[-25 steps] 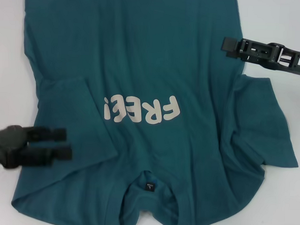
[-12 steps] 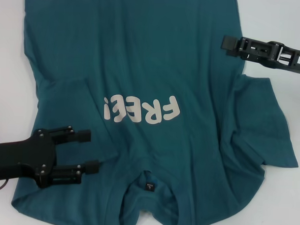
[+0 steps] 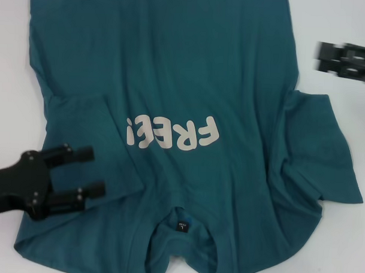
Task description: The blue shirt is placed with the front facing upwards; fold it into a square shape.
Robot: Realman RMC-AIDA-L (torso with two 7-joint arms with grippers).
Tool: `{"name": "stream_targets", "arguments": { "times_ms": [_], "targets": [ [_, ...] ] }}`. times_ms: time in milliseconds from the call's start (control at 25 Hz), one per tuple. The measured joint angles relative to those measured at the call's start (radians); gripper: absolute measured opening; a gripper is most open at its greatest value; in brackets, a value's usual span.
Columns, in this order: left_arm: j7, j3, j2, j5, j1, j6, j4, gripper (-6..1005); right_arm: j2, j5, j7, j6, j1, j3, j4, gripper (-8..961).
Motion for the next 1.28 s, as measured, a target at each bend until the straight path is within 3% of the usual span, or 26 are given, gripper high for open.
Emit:
{"name": "stream_targets", "arguments": {
  "times_ms": [200,280,560,1280],
  "targets": [
    [0.002,-0.091,-0.007,-0.002,0.004,-0.009,0.006,813,-0.099,-0.094,0.173,-0.061,-0.025,0.0,-0.071,899],
    [0.003,-0.101,-0.007,-0.002,0.005,-0.009,0.012,813,-0.117,-0.156,0.227,-0.088,-0.025,0.015,-0.114,899],
    [0.011,-0.106,-0.009,-0.002,0.006,-0.009,0.019,813,-0.123,-0.38,0.307,-0.111,0.002,0.045,-0.187,900],
    [0.016,-0.113,-0.009,-0.019,0.01,-0.009,0.023,812,-0.105,-0.494,0.337,-0.003,0.011,0.025,-0.155,894]
  ]
}}
